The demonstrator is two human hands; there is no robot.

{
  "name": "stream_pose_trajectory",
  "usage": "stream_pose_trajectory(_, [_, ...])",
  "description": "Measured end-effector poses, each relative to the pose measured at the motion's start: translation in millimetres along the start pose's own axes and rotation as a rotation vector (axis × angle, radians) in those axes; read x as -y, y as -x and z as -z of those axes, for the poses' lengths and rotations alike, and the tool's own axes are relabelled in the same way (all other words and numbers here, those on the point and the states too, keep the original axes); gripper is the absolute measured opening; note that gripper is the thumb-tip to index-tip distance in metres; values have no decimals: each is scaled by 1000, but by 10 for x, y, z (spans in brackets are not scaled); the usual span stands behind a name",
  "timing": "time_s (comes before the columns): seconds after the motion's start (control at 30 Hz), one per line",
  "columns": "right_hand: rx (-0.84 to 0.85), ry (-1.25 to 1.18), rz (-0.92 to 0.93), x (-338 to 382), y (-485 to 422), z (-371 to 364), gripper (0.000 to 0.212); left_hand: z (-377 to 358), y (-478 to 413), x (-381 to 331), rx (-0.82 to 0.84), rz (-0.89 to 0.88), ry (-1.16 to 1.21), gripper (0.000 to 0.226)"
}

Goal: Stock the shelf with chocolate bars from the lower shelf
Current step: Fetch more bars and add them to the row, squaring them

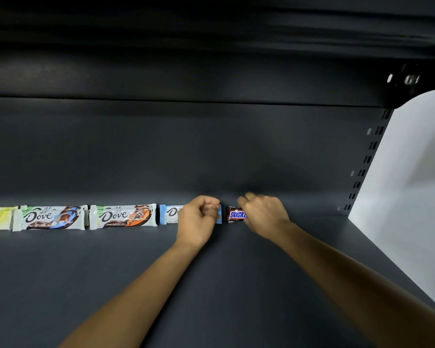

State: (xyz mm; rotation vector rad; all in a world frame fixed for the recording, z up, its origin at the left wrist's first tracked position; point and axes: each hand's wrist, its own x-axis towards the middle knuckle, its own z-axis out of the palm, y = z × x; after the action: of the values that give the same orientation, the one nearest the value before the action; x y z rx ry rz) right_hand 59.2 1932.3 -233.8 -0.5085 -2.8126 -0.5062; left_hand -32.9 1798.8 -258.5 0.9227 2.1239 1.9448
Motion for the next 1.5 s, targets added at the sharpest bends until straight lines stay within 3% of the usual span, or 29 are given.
stream_pose_trajectory(0.17, [-70, -103, -68, -78, 27, 147, 27, -14, 8, 8, 17, -19, -22, 27])
stream_pose_trajectory(0.27, [-143, -544, -237, -110, 4, 275, 19, -44, 48, -51, 50, -18, 12, 24])
stream_pose_trajectory(0.4, [-200, -1126, -333, -58, 0, 365, 11, -82, 130, -193, 168, 82, 235, 14])
stream_pose_trajectory(0.53, [-177, -1556, -375, -3, 64, 308, 14, -58, 142, -267, 146, 166, 440, 20])
stream_pose_trajectory(0.63, [-125, -1690, -335, 28, 119, 296, 25, -26, 135, -268, 141, 190, 474, 20])
stream_pose_trajectory(0.8, [-125, -1609, -277, 81, 118, 217, 45, -7, 129, -234, 150, 187, 476, 18])
stream_pose_trajectory(1.0, [-311, -1084, -144, 144, 135, 134, 36, 15, 106, -190, 142, 224, 481, 19])
stream_pose_trajectory(1.1, [-391, -956, -96, 170, 124, 44, 36, 13, 87, -169, 118, 230, 435, 18])
stream_pose_trajectory(1.37, [-470, -674, -243, 144, 143, -236, 36, 16, 41, -2, 26, 191, 104, 18])
stream_pose_trajectory(1.5, [-404, -625, -293, 103, 181, -363, 36, 5, 33, 23, 33, 168, 61, 20])
